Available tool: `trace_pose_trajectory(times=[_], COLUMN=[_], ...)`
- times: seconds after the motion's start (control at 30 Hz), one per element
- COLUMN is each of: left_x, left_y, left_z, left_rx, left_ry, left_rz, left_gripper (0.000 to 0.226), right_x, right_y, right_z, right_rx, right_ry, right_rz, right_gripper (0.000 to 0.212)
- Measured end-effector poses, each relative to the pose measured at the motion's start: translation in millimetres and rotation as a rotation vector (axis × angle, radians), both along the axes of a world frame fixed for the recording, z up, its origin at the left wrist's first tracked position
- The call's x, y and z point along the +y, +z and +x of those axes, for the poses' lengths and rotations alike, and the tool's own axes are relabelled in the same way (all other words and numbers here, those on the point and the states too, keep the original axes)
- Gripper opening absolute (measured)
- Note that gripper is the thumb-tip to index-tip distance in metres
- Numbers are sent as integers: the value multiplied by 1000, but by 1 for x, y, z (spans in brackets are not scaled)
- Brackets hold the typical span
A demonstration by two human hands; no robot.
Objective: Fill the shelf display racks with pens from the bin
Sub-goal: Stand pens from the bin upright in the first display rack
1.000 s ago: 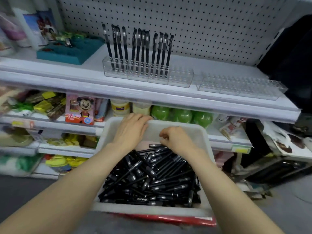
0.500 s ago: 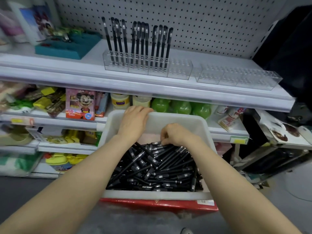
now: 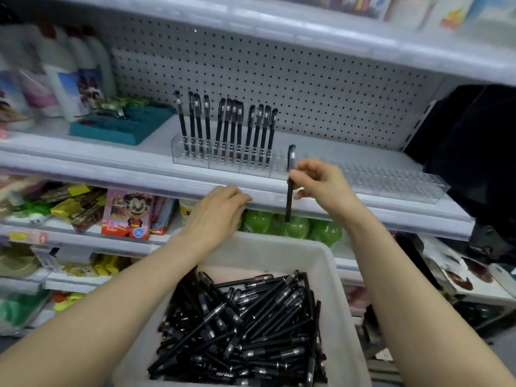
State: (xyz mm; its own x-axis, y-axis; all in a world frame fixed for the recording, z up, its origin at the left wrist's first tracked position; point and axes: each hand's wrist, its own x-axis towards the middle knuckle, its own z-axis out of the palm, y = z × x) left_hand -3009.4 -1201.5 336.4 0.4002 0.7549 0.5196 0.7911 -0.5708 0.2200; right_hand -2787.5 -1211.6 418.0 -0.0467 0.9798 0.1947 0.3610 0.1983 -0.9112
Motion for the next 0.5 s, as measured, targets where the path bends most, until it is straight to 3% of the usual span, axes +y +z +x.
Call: trace_pose_trajectory(times=[0.27,0.5], left_x=[62,79], left_y=[40,33], left_z=[9,12], left_rx=[137,192], left_ry=[119,163], left_rz=[152,149], left_gripper=[53,52], right_x=[57,95], right_y=[42,46], right_z=[0,-13], right_rx=[114,8], right_ry=[-363,-430], right_rz=[255,353], right_gripper=[14,1])
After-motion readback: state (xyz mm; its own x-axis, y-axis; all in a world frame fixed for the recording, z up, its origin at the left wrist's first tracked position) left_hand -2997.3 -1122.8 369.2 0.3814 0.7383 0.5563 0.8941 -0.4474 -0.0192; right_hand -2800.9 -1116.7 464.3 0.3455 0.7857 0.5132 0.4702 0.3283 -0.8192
